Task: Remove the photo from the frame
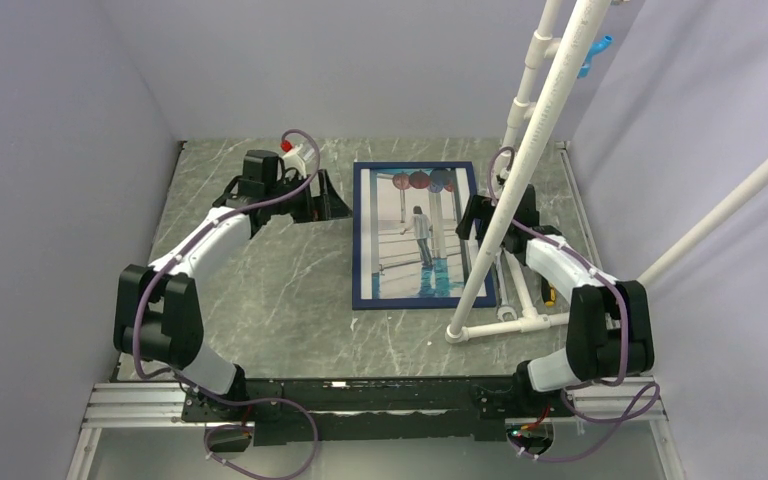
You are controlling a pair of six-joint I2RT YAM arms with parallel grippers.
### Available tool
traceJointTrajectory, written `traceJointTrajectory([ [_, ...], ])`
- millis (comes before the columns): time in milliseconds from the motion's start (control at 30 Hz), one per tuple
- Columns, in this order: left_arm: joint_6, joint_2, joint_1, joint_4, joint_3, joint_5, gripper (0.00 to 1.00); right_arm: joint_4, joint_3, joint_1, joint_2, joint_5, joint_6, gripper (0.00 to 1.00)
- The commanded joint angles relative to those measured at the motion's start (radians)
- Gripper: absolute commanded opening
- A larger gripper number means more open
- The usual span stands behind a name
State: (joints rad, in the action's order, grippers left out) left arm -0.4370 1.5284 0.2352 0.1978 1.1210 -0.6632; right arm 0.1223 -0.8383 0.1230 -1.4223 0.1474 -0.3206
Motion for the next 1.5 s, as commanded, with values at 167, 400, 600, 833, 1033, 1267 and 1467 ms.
traceJointTrajectory([
  [167,0.035,0.04,0.036,0.059,0.069,-0.061,0.99,0.007,-0.052,-0.005,-0.075,-0.109,-0.005,0.76],
  [400,0.042,0.049,0.039,0.07,0.077,-0.065,0.96,0.033,-0.08,-0.005,-0.135,-0.171,-0.011,0.6],
  [600,0.054,0.051,0.045,0.086,0.087,-0.054,0.97,0.023,-0.084,-0.005,-0.148,-0.196,-0.011,0.61],
  [833,0.063,0.055,0.05,0.098,0.093,-0.056,0.98,0.042,-0.078,-0.005,-0.162,-0.194,-0.03,0.51],
  [1033,0.066,0.052,0.053,0.103,0.094,-0.056,0.99,0.034,-0.02,-0.005,-0.116,-0.189,-0.056,0.47],
  [1267,0.072,0.048,0.061,0.112,0.097,-0.047,0.99,0.031,0.025,-0.005,-0.089,-0.229,-0.065,0.47],
  [1467,0.086,0.044,0.07,0.129,0.103,-0.03,1.0,0.025,0.023,-0.006,-0.122,-0.214,-0.068,0.38],
])
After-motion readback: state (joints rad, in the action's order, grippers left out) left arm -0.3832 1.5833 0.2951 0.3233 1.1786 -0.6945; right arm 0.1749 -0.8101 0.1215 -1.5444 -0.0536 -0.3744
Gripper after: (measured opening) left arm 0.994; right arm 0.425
